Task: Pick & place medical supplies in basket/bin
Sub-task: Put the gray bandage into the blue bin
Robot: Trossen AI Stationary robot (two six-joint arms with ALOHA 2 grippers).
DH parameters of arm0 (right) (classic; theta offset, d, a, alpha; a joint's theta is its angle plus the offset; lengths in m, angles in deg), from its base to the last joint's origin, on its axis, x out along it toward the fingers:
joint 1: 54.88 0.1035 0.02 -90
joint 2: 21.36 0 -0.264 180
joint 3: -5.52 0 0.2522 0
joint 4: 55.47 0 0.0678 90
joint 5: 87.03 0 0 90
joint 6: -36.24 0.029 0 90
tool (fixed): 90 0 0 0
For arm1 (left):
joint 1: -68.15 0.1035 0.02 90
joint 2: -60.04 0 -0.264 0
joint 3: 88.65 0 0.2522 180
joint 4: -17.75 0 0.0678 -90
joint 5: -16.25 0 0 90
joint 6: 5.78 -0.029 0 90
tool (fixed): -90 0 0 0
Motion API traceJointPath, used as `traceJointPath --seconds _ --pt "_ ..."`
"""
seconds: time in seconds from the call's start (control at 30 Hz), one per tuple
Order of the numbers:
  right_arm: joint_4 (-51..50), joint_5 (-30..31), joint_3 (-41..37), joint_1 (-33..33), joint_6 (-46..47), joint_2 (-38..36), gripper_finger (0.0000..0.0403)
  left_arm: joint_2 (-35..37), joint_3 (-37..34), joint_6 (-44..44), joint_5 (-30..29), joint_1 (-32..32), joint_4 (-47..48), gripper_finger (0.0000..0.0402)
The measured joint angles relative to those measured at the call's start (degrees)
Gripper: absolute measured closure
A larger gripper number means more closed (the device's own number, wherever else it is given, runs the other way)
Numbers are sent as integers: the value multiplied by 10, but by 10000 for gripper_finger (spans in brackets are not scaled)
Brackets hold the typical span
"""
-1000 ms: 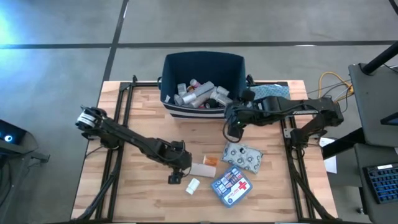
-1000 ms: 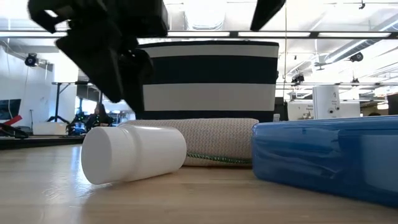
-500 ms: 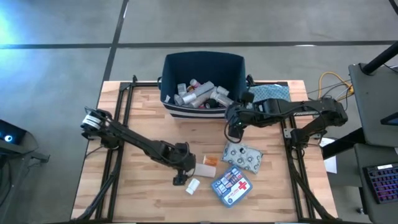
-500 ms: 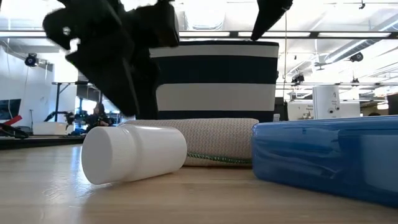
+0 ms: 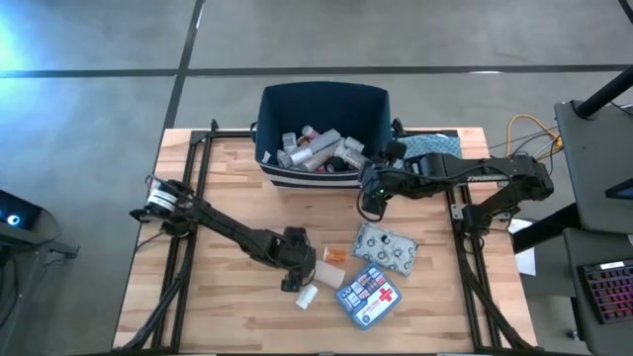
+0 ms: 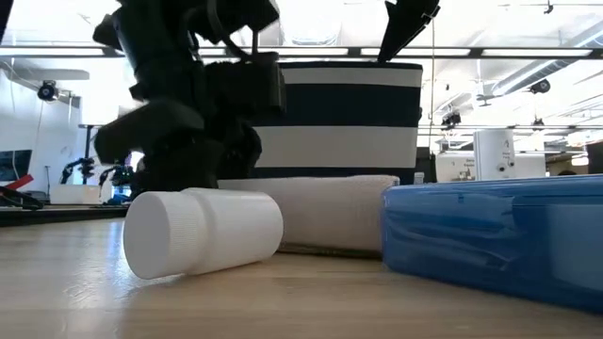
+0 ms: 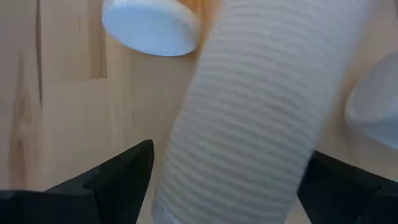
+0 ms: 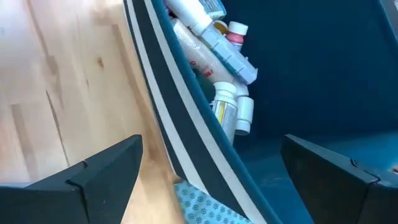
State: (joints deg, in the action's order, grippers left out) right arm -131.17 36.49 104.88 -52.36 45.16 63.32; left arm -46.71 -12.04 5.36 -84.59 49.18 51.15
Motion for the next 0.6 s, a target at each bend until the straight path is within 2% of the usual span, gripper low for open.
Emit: traceJointPath --seconds 0.1,0.2,0.33,0.47,0.5,0.6 --pt "0 10 0 -1 -1 -1 33 -4 0 -2 -2 0 -2 89" --pt "3 10 0 -1 -1 -8 33 -1 0 -3 -5 0 3 136" --pt "19 17 0 -1 1 -31 33 30 -1 -3 -17 1 26 226" --pt "31 58 0 -1 2 -62 33 94 12 -2 -18 9 56 317" --pt "32 65 0 -1 4 -70 33 113 21 -1 -17 12 71 331" --pt "40 83 0 -2 15 -98 33 173 64 1 -25 27 121 333"
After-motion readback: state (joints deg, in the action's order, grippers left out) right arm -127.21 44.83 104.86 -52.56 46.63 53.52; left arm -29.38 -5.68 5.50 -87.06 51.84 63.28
